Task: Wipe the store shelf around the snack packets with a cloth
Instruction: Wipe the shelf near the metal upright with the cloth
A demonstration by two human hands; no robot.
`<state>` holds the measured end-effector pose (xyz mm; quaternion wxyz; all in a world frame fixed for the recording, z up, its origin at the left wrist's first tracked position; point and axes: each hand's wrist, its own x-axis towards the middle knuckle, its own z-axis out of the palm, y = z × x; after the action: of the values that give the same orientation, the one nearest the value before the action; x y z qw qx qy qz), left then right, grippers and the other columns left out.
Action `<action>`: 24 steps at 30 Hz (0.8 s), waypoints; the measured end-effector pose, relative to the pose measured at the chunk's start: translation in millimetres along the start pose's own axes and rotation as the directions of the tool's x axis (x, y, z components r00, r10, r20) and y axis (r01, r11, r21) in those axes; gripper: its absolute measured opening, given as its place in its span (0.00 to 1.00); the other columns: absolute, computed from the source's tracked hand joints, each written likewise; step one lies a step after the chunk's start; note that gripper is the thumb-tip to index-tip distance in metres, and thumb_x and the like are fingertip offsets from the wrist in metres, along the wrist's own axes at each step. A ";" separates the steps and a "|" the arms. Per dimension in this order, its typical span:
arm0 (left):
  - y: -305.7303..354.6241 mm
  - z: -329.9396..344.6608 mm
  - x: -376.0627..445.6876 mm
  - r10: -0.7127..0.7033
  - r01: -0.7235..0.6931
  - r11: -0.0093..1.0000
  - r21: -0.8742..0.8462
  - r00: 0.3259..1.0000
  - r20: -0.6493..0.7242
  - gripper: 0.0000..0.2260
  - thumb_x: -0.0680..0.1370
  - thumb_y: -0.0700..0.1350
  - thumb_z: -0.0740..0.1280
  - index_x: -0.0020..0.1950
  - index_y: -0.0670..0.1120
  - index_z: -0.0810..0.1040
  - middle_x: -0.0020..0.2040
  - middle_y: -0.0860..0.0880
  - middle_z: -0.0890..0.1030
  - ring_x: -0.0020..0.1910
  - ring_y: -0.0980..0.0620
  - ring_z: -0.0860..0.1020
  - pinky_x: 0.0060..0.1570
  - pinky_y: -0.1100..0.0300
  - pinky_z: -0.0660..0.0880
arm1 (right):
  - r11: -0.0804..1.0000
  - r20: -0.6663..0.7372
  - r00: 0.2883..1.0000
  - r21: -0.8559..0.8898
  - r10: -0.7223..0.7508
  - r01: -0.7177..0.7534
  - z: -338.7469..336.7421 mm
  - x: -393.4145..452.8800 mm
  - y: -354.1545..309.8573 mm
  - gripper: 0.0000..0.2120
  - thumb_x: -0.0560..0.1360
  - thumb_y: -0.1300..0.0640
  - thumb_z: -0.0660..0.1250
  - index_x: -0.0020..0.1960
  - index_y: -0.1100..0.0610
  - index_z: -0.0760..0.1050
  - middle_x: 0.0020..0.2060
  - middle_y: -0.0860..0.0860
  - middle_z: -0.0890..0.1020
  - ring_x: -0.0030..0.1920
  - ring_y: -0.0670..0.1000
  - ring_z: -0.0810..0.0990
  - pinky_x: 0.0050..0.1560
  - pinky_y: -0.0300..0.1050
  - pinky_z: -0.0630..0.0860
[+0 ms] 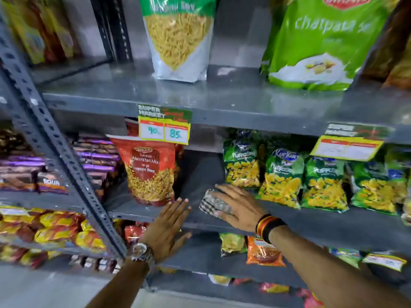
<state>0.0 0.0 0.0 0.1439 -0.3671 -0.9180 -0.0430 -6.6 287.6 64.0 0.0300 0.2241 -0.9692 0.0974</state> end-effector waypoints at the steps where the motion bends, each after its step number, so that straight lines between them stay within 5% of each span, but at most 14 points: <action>1: -4.4 10.9 3.7 0.023 -0.023 0.998 0.054 1.000 -0.009 0.30 0.82 0.58 0.57 0.78 0.40 0.65 0.80 0.40 0.63 0.80 0.42 0.58 0.76 0.45 0.54 | 1.000 0.039 0.999 0.020 -0.023 0.022 13.2 12.8 6.6 0.29 0.78 0.33 0.49 0.76 0.42 0.56 0.77 0.46 0.61 0.76 0.52 0.60 0.75 0.53 0.61; 5: -13.7 46.2 15.9 0.024 -0.025 0.999 0.025 0.999 0.024 0.33 0.82 0.58 0.58 0.80 0.39 0.58 0.82 0.41 0.58 0.82 0.43 0.54 0.79 0.48 0.49 | 0.996 0.057 0.998 0.085 -0.039 0.034 66.6 40.6 21.5 0.24 0.80 0.37 0.48 0.75 0.39 0.56 0.77 0.42 0.58 0.76 0.49 0.60 0.73 0.52 0.63; 12: -12.2 60.5 18.0 -0.024 0.022 0.999 0.025 0.998 0.065 0.34 0.81 0.57 0.62 0.81 0.40 0.57 0.82 0.42 0.57 0.82 0.44 0.55 0.79 0.46 0.53 | 0.961 -0.061 0.998 0.278 0.022 -0.004 79.8 41.9 30.6 0.18 0.82 0.50 0.57 0.71 0.43 0.67 0.74 0.38 0.64 0.73 0.41 0.62 0.74 0.36 0.57; 21: -9.0 25.1 13.6 0.009 -0.009 1.000 0.001 0.984 0.176 0.37 0.82 0.65 0.53 0.83 0.43 0.47 0.83 0.46 0.47 0.82 0.47 0.47 0.79 0.50 0.44 | 0.955 -0.088 0.984 0.269 0.154 -0.125 64.5 29.0 2.5 0.26 0.76 0.67 0.60 0.67 0.43 0.73 0.68 0.42 0.73 0.68 0.48 0.69 0.70 0.46 0.68; 24: -10.2 -10.8 0.7 0.075 -0.063 0.992 -0.109 0.991 0.114 0.33 0.84 0.62 0.54 0.83 0.46 0.52 0.83 0.48 0.52 0.82 0.50 0.48 0.79 0.51 0.48 | 0.909 -0.098 0.974 0.386 0.206 -0.154 48.0 13.6 -12.0 0.22 0.79 0.63 0.59 0.66 0.41 0.73 0.66 0.41 0.75 0.67 0.45 0.70 0.70 0.48 0.67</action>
<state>-5.0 -9.0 10.8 0.0711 -0.4076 -0.9081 -0.0647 -14.3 261.5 20.5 0.0434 0.1279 -0.9447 0.2989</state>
